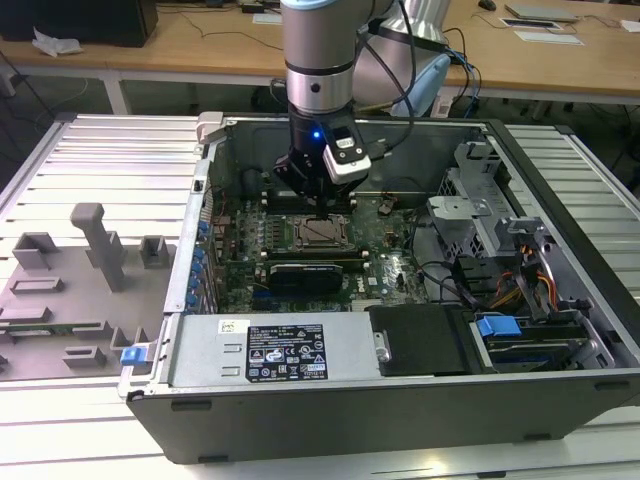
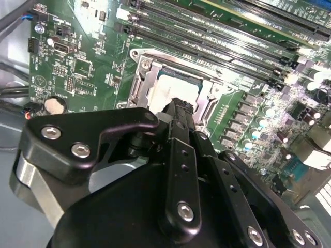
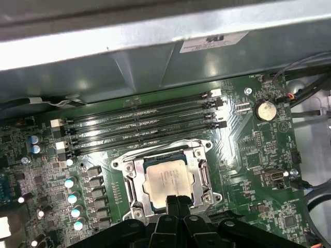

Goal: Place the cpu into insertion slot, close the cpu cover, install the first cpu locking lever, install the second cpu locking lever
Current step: 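Install the second cpu locking lever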

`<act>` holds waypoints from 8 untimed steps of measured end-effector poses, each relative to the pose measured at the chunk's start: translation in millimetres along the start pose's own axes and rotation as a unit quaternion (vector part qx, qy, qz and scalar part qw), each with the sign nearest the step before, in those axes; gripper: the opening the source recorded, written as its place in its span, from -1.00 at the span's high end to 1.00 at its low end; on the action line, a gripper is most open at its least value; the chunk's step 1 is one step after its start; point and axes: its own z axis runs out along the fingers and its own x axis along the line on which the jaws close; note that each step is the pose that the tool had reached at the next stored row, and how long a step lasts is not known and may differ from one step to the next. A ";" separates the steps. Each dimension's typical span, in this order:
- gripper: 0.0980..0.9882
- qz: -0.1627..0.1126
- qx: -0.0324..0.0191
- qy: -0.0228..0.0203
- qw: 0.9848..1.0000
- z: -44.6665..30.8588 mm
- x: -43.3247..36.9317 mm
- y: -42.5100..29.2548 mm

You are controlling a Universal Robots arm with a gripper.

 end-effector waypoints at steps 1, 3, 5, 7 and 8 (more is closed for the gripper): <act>0.98 0.000 0.000 0.000 1.000 -1.6 -0.2 0.0; 0.98 0.000 0.000 0.000 1.000 -1.7 -0.2 0.0; 0.98 0.000 0.000 0.000 1.000 -1.8 -0.2 -0.3; 0.98 0.000 0.000 0.000 1.000 -1.7 -0.5 -1.6; 0.98 0.000 0.000 0.000 1.000 -1.7 -0.7 -2.4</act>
